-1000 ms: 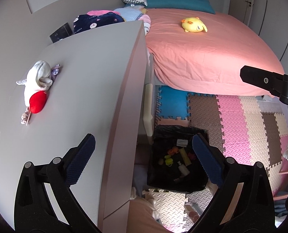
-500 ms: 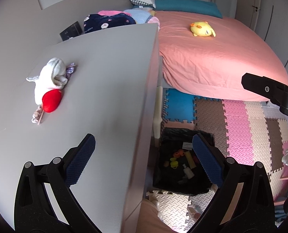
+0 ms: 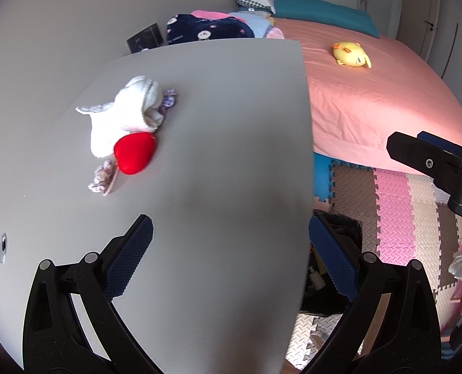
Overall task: Collect trash
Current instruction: 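Bring both open grippers back up to the desk, then grasp the plaid flower toy with the left gripper while the right gripper grasps the red heart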
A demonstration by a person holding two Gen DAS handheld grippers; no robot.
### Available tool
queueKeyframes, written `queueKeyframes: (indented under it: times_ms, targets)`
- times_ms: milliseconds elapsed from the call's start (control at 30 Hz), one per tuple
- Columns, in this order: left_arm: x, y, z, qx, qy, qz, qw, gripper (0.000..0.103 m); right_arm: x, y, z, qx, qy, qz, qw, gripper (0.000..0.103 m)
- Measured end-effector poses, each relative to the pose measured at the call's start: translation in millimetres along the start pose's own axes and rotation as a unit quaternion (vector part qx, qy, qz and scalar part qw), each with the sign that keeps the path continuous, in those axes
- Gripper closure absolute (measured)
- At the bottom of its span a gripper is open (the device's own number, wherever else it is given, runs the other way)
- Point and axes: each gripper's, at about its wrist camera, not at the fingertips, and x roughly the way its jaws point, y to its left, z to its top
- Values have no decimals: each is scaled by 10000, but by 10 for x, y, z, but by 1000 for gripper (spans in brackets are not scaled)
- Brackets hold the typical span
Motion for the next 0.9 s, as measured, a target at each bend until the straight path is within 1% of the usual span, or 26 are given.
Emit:
queueKeyframes:
  times_ms: [133, 300, 400, 500, 567, 667, 767, 900]
  targets:
    - [12, 203, 0, -89, -10, 90, 9999, 6, 90, 160, 34, -66, 29, 64, 10000, 32]
    - [48, 519, 8, -313, -13, 184, 9993, 6, 199, 379, 64, -203, 70, 153, 9997, 32]
    - [65, 702, 13, -456, -87, 272, 9986, 8, 265, 480, 76, -233, 73, 199, 9995, 32]
    - [105, 866, 20, -556, -84, 282, 9980, 18, 319, 574, 91, -271, 94, 223, 9993, 32]
    - [166, 984, 30, -690, -30, 264, 9973, 31, 359, 632, 96, -318, 133, 243, 9991, 32]
    - [259, 1128, 39, -861, 48, 229, 9960, 43, 414, 709, 97, -397, 181, 230, 9988, 32]
    - [313, 1223, 47, -907, 56, 215, 9956, 48, 470, 775, 101, -442, 218, 214, 9986, 32]
    - [355, 1283, 84, -866, 8, 194, 9961, 48, 542, 848, 100, -478, 260, 201, 9983, 32]
